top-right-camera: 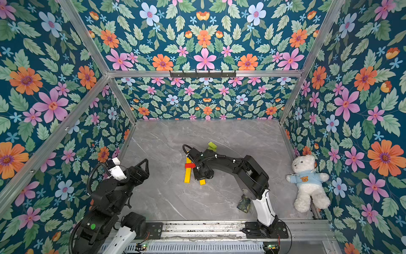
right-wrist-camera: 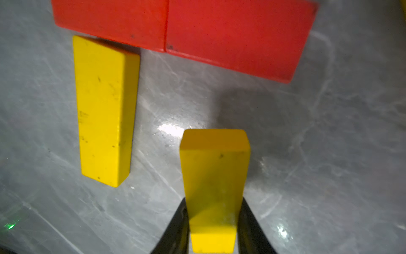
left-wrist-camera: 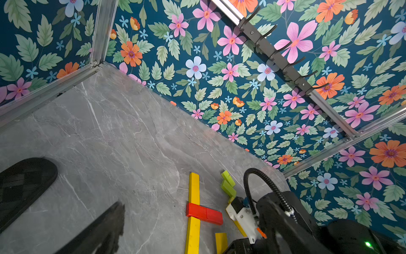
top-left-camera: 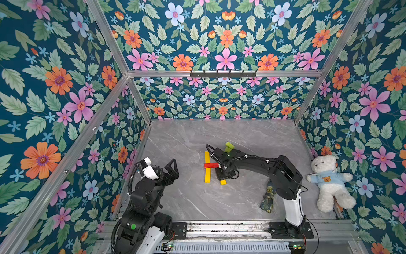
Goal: Assemble the letter h with building blocks
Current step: Assemble the building block at the center of the board.
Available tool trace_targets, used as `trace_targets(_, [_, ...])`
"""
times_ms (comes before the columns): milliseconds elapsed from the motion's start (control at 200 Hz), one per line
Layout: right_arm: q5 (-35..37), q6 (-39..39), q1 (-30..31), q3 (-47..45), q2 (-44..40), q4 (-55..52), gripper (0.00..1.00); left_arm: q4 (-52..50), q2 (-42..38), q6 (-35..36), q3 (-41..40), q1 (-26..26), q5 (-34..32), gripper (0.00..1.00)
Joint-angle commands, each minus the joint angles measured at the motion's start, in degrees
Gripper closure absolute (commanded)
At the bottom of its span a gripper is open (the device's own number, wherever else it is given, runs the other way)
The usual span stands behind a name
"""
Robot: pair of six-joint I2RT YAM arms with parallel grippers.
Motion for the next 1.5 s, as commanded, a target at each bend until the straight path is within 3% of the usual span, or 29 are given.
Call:
trace_targets(0, [-0.6, 2.7, 0.1, 0.6, 0.6, -3.8, 0.70, 0.3, -0.2, 0.5, 0.3, 0.0, -0.9, 0.00])
trace_targets(490, [-3.9, 7.8, -2.0, 3.7, 2.8, -6.5, 0.69, 0.3, -0.4, 0.4, 0.1, -0.1, -1.0, 0.00])
trace_targets(1495, [-2.2, 5.5, -2.9, 10.0, 8.9, -9.6, 0.65, 0.4, -0.5, 0.3, -0.1, 0.0, -1.1, 0.00])
